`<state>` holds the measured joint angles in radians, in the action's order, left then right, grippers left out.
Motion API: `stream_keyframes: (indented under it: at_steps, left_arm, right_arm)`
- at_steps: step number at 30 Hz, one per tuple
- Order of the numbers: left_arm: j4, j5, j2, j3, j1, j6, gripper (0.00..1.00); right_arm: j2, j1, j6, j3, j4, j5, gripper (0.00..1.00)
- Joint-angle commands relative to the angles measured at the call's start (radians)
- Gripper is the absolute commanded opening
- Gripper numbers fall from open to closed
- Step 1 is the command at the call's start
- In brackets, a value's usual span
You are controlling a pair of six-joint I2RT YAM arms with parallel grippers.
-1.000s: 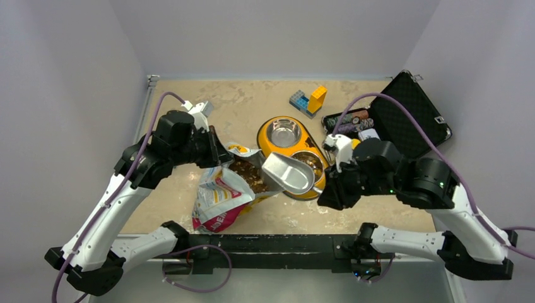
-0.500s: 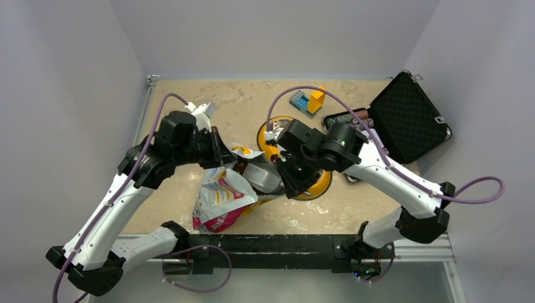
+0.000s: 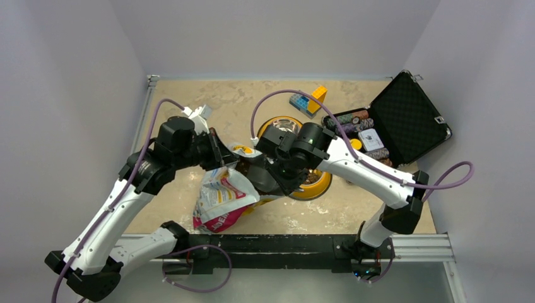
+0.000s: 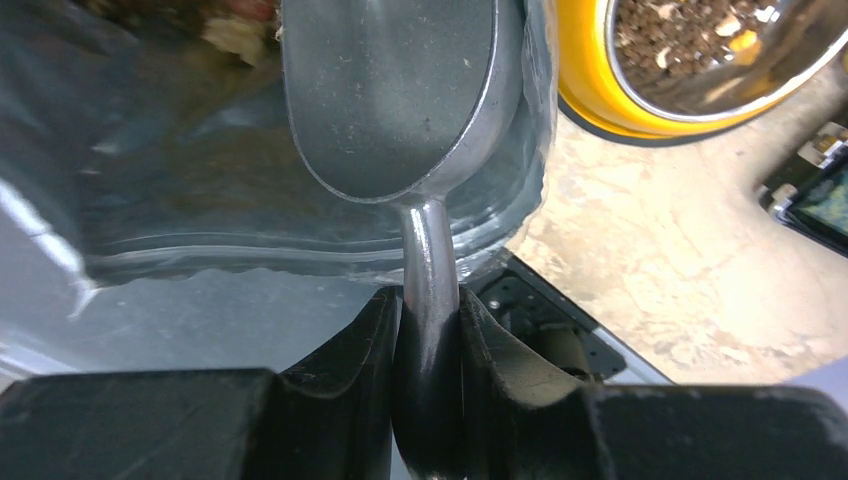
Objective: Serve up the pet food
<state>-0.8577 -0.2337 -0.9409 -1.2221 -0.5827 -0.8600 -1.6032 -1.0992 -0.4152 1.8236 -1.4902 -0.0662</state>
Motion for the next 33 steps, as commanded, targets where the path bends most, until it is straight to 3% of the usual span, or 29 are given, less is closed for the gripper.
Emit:
stream_keyframes:
  at_steps: [1,4,8,13,17,24,28,33]
  left_arm:
    - [0.236,-0.069,0.063,0.032,-0.002,-0.111,0.00]
    - [0.307,-0.086,0.063,0.084,-0.002,-0.164,0.00]
    - [0.332,-0.092,0.054,0.093,-0.002,-0.194,0.00]
    - [0.309,-0.083,0.043,0.093,-0.010,-0.199,0.00]
    - [0.323,-0.085,0.011,0.091,-0.025,-0.207,0.00]
    - [0.298,-0.047,-0.008,0.054,-0.028,-0.164,0.00]
    - [0.197,0.005,0.007,-0.006,-0.027,-0.101,0.00]
    - [0.107,0.096,0.052,-0.054,-0.028,-0.056,0.00]
  right_arm:
    - [0.010,0.009,0.029,-0.050,-0.050,-0.170,0.00]
    - [-0.043,0.008,0.037,-0.061,-0.013,-0.117,0.00]
    - [-0.056,0.014,0.064,-0.151,0.261,0.099,0.00]
    - [-0.219,0.013,0.041,-0.045,0.303,0.082,0.00]
    - [-0.261,0.011,0.059,-0.058,0.431,0.117,0.00]
    - [-0.095,0.010,0.097,-0.189,0.702,0.241,0.00]
    - [0.054,0.012,0.107,-0.288,0.842,0.266,0.00]
    - [0.142,0.021,0.103,-0.297,0.822,0.248,0.00]
